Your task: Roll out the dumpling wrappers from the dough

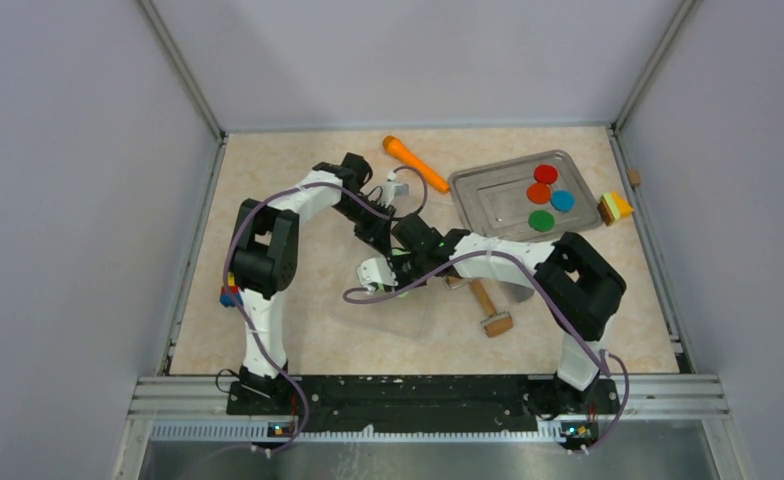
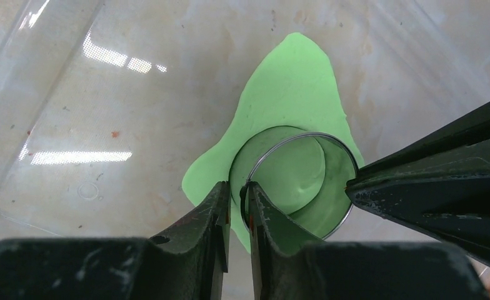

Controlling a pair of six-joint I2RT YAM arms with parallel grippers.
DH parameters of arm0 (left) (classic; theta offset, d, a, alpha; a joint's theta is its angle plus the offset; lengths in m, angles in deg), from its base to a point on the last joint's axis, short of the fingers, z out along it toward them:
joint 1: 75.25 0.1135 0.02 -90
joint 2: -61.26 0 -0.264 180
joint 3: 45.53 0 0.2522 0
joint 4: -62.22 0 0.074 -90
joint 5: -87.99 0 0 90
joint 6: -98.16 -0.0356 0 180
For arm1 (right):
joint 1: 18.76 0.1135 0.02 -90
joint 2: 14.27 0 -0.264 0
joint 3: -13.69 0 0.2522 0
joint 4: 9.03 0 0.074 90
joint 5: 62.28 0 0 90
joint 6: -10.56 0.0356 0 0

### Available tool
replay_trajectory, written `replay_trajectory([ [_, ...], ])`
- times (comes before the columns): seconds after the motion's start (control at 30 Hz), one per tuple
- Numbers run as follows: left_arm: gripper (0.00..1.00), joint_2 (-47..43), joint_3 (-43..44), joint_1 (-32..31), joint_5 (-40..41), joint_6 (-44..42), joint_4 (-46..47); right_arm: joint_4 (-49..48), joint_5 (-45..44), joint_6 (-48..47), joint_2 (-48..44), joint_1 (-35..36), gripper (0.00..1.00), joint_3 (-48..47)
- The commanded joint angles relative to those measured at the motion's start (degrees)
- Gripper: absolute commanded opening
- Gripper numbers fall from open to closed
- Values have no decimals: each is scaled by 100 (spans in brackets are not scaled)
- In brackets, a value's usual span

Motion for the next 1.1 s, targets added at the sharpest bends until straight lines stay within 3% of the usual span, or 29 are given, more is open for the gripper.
replay_trajectory([
  [0.0,14,-9,-35,-3,-7,47,75,-3,150,-36,10,84,17,-268],
  [0.13,12,-28,-131,-11,-20,88,97,7,88,-24,26,86,15,-272],
  [0.33,16,-93,-238,-31,-9,114,131,-25,32,52,-52,87,27,-266],
  [0.5,12,-98,-237,-43,-21,141,158,91,129,131,-100,85,19,-397],
  [0.67,11,-118,-243,-47,-24,183,175,125,139,133,-84,84,18,-394],
  [0.83,2,-119,-260,-47,17,215,204,198,139,76,-12,82,0,-395],
  [1.07,0,-123,-443,-55,140,354,281,46,128,75,68,83,0,-111],
])
